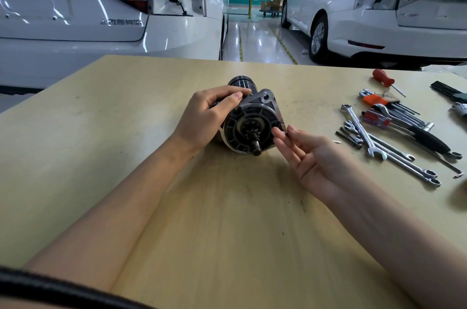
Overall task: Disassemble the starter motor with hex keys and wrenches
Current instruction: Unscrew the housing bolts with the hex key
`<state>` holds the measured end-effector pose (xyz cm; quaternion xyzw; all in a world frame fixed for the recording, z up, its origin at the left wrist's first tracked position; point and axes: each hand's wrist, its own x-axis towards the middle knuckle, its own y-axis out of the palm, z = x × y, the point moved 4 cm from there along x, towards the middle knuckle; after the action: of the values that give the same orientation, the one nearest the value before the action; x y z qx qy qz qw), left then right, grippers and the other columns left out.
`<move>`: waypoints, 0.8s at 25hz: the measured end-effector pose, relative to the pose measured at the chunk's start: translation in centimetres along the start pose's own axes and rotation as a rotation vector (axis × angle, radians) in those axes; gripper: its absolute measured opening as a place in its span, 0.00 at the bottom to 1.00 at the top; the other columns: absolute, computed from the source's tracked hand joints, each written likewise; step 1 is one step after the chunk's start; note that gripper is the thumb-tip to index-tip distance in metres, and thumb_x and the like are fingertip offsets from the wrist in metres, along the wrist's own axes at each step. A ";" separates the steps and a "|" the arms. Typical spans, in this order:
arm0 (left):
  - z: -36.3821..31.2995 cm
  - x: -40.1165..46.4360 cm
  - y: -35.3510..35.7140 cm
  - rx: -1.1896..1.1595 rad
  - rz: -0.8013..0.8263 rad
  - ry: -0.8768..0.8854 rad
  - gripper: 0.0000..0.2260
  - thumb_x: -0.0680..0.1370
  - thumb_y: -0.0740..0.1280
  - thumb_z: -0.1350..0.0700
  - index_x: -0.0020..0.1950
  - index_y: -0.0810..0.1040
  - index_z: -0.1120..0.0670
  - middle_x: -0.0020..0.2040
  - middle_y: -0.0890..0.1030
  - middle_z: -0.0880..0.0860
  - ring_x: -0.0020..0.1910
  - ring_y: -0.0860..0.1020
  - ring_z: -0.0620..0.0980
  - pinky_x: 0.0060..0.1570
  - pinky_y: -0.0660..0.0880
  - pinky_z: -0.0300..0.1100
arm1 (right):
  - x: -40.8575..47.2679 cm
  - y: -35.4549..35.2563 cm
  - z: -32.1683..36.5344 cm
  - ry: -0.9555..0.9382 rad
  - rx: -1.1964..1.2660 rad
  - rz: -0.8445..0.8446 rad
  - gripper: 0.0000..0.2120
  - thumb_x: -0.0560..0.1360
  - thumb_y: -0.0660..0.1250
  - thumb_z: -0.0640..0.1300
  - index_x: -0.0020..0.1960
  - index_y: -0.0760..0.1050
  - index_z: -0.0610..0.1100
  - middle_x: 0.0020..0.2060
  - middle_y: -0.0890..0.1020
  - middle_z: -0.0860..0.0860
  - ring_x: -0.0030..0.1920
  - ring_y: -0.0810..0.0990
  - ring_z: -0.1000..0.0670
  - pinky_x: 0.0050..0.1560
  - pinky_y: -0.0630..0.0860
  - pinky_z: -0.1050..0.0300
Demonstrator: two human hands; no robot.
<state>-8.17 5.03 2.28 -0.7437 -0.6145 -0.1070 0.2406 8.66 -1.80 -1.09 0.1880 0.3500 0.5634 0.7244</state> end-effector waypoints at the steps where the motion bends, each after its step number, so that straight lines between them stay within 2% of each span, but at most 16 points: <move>1: 0.1 0.0 0.0 -0.006 -0.002 -0.003 0.10 0.81 0.61 0.61 0.55 0.82 0.55 0.50 0.84 0.51 0.52 0.81 0.45 0.55 0.77 0.39 | 0.0 0.0 -0.1 0.000 0.017 -0.003 0.05 0.75 0.64 0.28 0.46 0.72 0.36 0.36 0.81 0.42 0.35 0.86 0.46 0.30 0.80 0.61; 4: 0.3 -0.1 0.1 -0.012 -0.001 -0.002 0.10 0.81 0.61 0.60 0.54 0.83 0.55 0.50 0.84 0.52 0.52 0.81 0.46 0.54 0.78 0.40 | -0.1 0.1 -0.4 0.006 0.055 -0.001 0.04 0.75 0.63 0.28 0.46 0.72 0.36 0.32 0.82 0.43 0.35 0.86 0.46 0.30 0.80 0.60; 7: 0.3 -0.1 0.1 -0.015 0.007 0.005 0.11 0.80 0.60 0.58 0.54 0.83 0.56 0.50 0.84 0.52 0.52 0.81 0.47 0.54 0.78 0.41 | 0.1 0.1 -0.2 -0.054 0.036 0.013 0.06 0.75 0.65 0.29 0.49 0.71 0.36 0.34 0.83 0.42 0.36 0.86 0.46 0.31 0.80 0.61; 10: 0.4 0.0 0.2 -0.015 0.010 -0.006 0.11 0.80 0.61 0.59 0.55 0.82 0.57 0.50 0.84 0.53 0.52 0.81 0.48 0.54 0.78 0.41 | 0.3 0.1 0.4 -0.191 -0.090 0.046 0.09 0.74 0.67 0.29 0.51 0.69 0.37 0.32 0.83 0.42 0.38 0.86 0.44 0.35 0.81 0.59; 15: 0.5 0.0 0.3 -0.018 0.002 -0.031 0.11 0.81 0.60 0.62 0.54 0.82 0.58 0.51 0.83 0.55 0.53 0.81 0.50 0.53 0.78 0.42 | 0.1 0.0 1.2 -0.312 -0.266 0.063 0.09 0.74 0.69 0.31 0.49 0.70 0.37 0.34 0.83 0.43 0.40 0.86 0.43 0.38 0.81 0.58; 16: 0.5 0.0 0.2 -0.021 0.001 -0.034 0.11 0.81 0.60 0.62 0.54 0.82 0.58 0.51 0.83 0.55 0.52 0.81 0.51 0.52 0.78 0.41 | 0.0 0.2 1.5 -0.357 -0.331 0.064 0.10 0.74 0.69 0.32 0.52 0.71 0.37 0.35 0.83 0.42 0.39 0.86 0.44 0.39 0.81 0.58; 18: 0.4 0.0 0.2 -0.024 0.001 -0.039 0.11 0.81 0.60 0.62 0.54 0.82 0.58 0.51 0.83 0.55 0.52 0.81 0.50 0.51 0.77 0.40 | -0.1 0.7 2.0 -0.484 -0.535 0.061 0.19 0.74 0.69 0.33 0.63 0.71 0.41 0.38 0.81 0.42 0.37 0.86 0.45 0.40 0.82 0.57; 20: 0.4 0.0 0.3 -0.020 0.002 -0.044 0.12 0.82 0.59 0.60 0.55 0.83 0.57 0.52 0.83 0.54 0.53 0.81 0.49 0.52 0.77 0.39 | -0.2 1.2 2.3 -0.699 -0.811 0.079 0.32 0.75 0.69 0.33 0.74 0.62 0.47 0.38 0.78 0.45 0.35 0.85 0.47 0.41 0.82 0.56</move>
<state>-7.92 5.21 1.86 -0.7487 -0.6179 -0.0966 0.2197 9.45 -1.30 1.37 0.0824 -0.1651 0.5840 0.7905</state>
